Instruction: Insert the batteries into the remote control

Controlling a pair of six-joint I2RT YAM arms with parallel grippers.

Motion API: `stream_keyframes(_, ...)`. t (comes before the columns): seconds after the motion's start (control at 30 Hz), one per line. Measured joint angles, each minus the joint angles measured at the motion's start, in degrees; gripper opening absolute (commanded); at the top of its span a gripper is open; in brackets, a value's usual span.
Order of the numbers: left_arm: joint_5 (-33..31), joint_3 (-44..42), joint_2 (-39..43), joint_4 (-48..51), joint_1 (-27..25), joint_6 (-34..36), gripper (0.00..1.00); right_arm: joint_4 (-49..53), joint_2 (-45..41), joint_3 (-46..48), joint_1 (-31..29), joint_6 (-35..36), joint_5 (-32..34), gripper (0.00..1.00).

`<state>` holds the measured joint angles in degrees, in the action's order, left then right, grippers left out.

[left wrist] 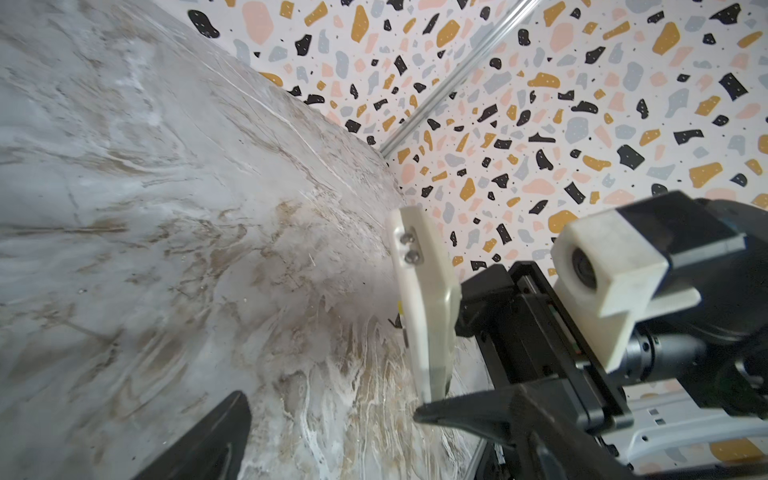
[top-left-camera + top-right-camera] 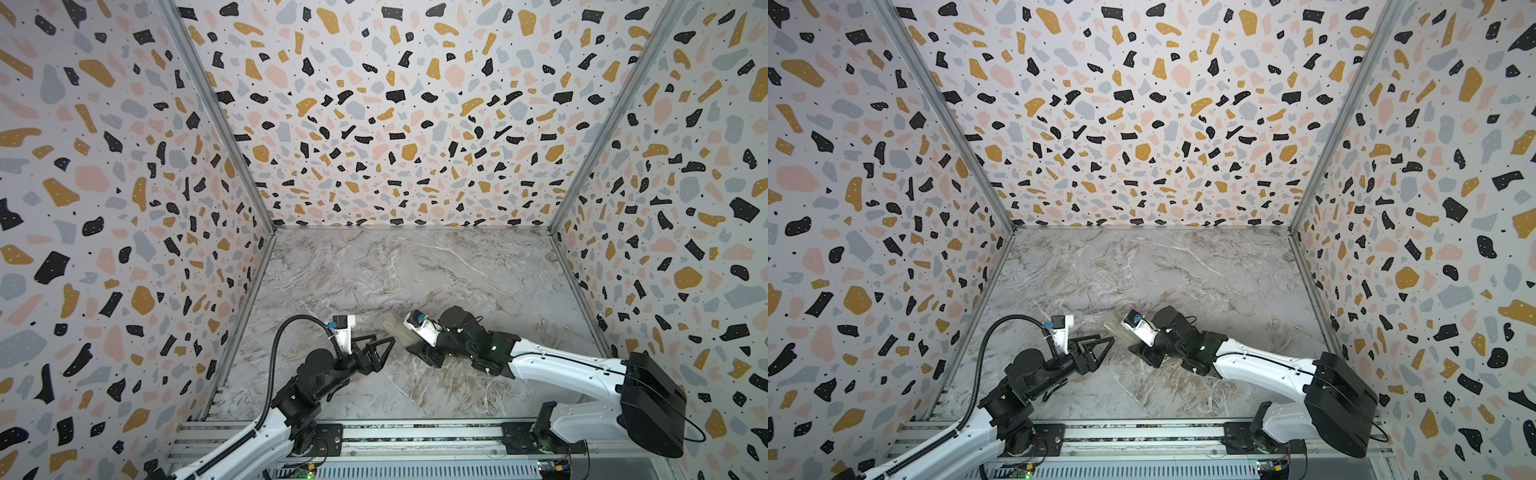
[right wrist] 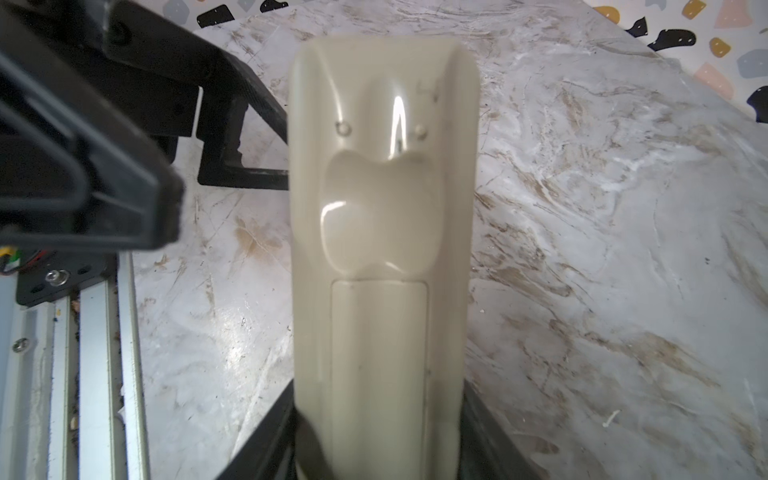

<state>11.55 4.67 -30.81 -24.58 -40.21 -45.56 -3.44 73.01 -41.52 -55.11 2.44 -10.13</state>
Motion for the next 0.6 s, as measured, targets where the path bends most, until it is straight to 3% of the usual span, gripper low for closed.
stream_keyframes(0.27,4.1,1.1,1.9,-4.5,-4.0,6.7,1.0,-1.2,-8.9,4.0,6.1,-1.6,-13.4,0.02)
stream_keyframes(0.6,8.1,4.0,-4.4,-16.2,-7.1,10.3,1.0,-4.2,-13.2,5.3,7.0,-3.2,-28.2,0.01)
